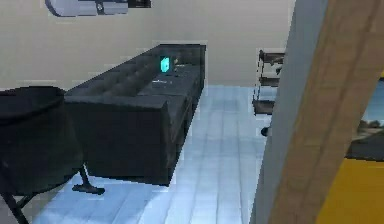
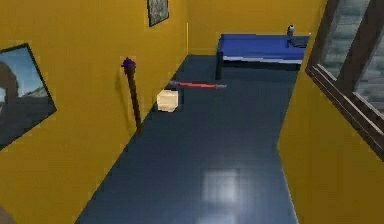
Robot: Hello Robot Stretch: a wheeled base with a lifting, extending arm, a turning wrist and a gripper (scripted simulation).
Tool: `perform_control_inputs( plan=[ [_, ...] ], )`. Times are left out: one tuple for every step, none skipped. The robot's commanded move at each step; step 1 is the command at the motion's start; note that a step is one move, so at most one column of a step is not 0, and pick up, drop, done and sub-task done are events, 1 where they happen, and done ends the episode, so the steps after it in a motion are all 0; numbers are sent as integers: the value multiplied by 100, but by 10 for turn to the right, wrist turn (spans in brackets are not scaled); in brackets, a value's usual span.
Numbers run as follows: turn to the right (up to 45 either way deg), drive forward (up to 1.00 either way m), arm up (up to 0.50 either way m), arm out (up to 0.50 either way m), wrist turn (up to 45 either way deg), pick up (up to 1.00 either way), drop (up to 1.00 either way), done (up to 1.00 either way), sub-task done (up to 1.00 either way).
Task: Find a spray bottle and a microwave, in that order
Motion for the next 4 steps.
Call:
perform_control_inputs(
  plan=[
    [0,25,0,0,0,0,0,0,0],
    [90,0,0,0,0,0,0,0,0],
    [0,75,0,0,0,0,0,0,0],
    [270,0,0,0,0,0,0,0,0]
  ],
)
